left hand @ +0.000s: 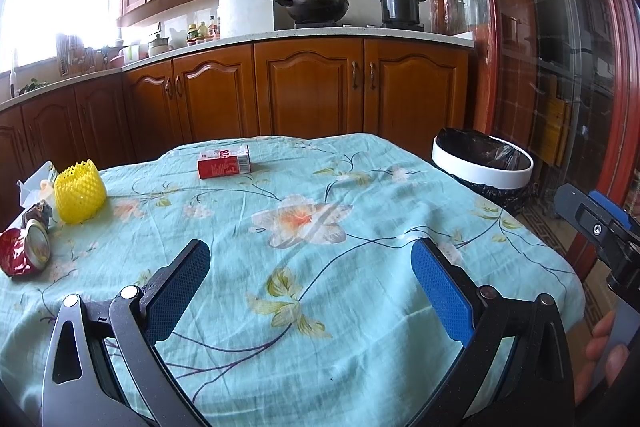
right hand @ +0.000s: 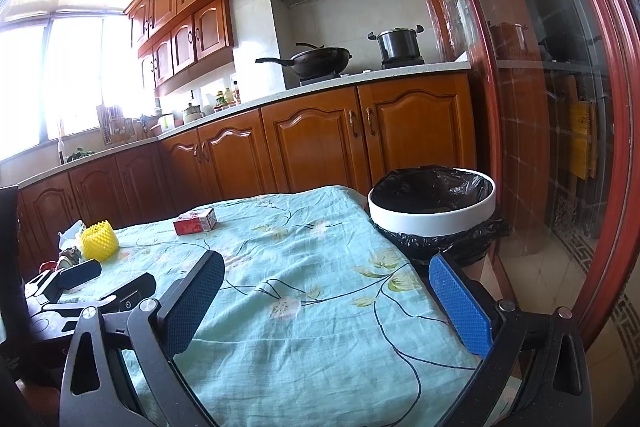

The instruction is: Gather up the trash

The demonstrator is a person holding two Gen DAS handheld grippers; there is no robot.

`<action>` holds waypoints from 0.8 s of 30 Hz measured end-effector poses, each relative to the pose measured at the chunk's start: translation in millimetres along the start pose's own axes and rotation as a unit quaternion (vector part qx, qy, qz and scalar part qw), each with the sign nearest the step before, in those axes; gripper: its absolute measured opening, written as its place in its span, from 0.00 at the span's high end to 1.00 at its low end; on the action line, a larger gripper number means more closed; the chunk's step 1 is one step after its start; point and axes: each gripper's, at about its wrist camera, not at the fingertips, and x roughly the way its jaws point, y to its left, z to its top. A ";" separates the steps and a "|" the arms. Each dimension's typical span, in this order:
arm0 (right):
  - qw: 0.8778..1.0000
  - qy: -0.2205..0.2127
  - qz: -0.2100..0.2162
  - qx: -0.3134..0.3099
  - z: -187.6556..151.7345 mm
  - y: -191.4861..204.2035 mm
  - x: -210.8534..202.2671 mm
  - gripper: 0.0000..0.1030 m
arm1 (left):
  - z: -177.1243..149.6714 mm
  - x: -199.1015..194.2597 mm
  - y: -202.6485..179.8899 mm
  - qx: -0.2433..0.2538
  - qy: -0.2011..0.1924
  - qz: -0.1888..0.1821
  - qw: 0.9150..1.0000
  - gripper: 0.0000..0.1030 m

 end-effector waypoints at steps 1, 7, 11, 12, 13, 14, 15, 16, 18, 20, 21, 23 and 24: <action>1.000 0.000 0.000 0.000 -0.1 0.4 0.0 0.00 | -0.2 0.2 0.2 0.000 0.000 0.000 1.000 0.00; 1.000 0.003 0.001 0.001 -0.1 1.6 0.2 0.00 | -0.3 1.2 1.2 -0.001 0.003 -0.001 1.000 0.00; 1.000 0.005 0.001 0.002 -1.2 5.6 -0.8 0.00 | -1.6 2.2 2.4 -0.002 0.006 -0.001 1.000 0.00; 1.000 0.006 0.001 0.002 -2.1 7.7 -1.6 0.00 | -1.8 2.6 2.8 -0.003 0.008 -0.002 1.000 0.00; 1.000 0.007 0.001 0.003 -1.3 7.1 -0.5 0.00 | -1.7 3.1 3.2 -0.003 0.008 -0.002 1.000 0.00; 1.000 0.007 0.001 0.004 -1.3 7.9 -0.7 0.00 | -1.8 3.4 3.6 -0.004 0.009 -0.002 1.000 0.00; 1.000 0.008 0.000 0.004 -1.3 8.9 -0.9 0.00 | -1.7 3.9 4.0 -0.004 0.010 -0.003 1.000 0.00; 1.000 0.009 0.000 0.004 -1.8 10.7 -1.7 0.00 | -1.8 4.3 4.3 -0.004 0.011 -0.003 1.000 0.00; 1.000 0.009 0.000 0.005 -1.5 11.1 -1.5 0.00 | -1.7 5.1 4.7 -0.005 0.013 -0.003 1.000 0.00; 1.000 0.010 0.001 0.006 -0.6 10.1 -0.4 0.00 | -1.4 6.2 4.8 -0.006 0.016 -0.004 1.000 0.00; 1.000 0.011 0.001 0.006 -0.7 11.0 -0.6 0.00 | -1.5 6.4 5.2 -0.006 0.017 -0.004 1.000 0.00; 1.000 0.012 0.001 0.007 -0.6 12.1 -0.2 0.00 | -1.3 7.1 6.2 -0.008 0.019 -0.006 1.000 0.00; 1.000 0.013 0.001 0.006 -0.8 13.6 -0.8 0.00 | -1.2 7.2 6.7 -0.008 0.020 -0.007 1.000 0.00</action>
